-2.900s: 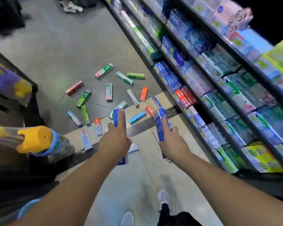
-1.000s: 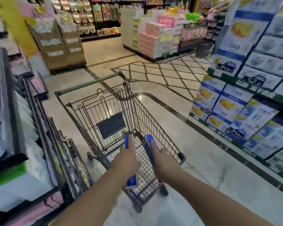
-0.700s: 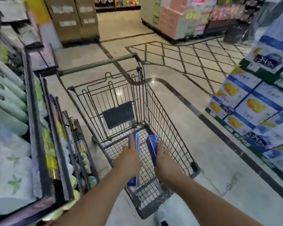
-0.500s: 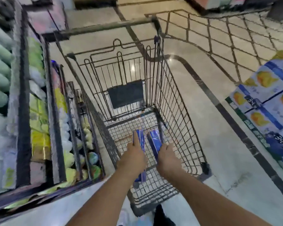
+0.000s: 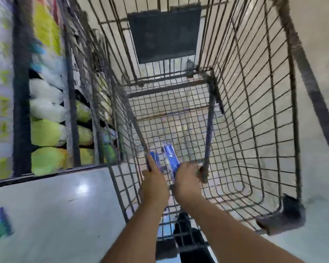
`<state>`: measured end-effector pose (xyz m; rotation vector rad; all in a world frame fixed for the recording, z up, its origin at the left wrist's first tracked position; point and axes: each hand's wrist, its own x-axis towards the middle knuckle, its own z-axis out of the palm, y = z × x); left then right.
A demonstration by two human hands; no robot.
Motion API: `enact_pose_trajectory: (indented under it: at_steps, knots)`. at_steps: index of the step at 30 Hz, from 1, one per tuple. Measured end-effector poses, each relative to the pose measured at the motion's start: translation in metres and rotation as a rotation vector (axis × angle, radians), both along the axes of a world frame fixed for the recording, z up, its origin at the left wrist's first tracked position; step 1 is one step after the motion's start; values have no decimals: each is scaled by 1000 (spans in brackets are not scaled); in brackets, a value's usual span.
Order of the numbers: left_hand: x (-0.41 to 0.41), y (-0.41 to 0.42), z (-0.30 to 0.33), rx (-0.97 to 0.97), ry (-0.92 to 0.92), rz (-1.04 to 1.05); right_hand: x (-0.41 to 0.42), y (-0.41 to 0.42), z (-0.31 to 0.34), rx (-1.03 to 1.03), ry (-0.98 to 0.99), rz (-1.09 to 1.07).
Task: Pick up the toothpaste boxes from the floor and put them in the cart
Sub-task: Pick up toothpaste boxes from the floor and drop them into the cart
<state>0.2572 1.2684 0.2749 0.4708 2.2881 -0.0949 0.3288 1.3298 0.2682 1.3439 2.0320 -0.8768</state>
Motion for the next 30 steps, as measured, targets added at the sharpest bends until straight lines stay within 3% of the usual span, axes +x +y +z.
enact_pose_trajectory:
  at_steps: [6, 17, 24, 30]
  knots:
    - [4, 1, -25, -28, -28, 77, -4, -16, -31, -131, 20, -110]
    - [-7, 2, -11, -8, -138, 95, 6, 0, -12, -308, 193, 114]
    - [-38, 23, 132, 238, -111, -256, 17, 65, 137, -46, 138, 220]
    - [-75, 17, 296, 284, 206, -539, 0, 107, 283, 298, 218, 503]
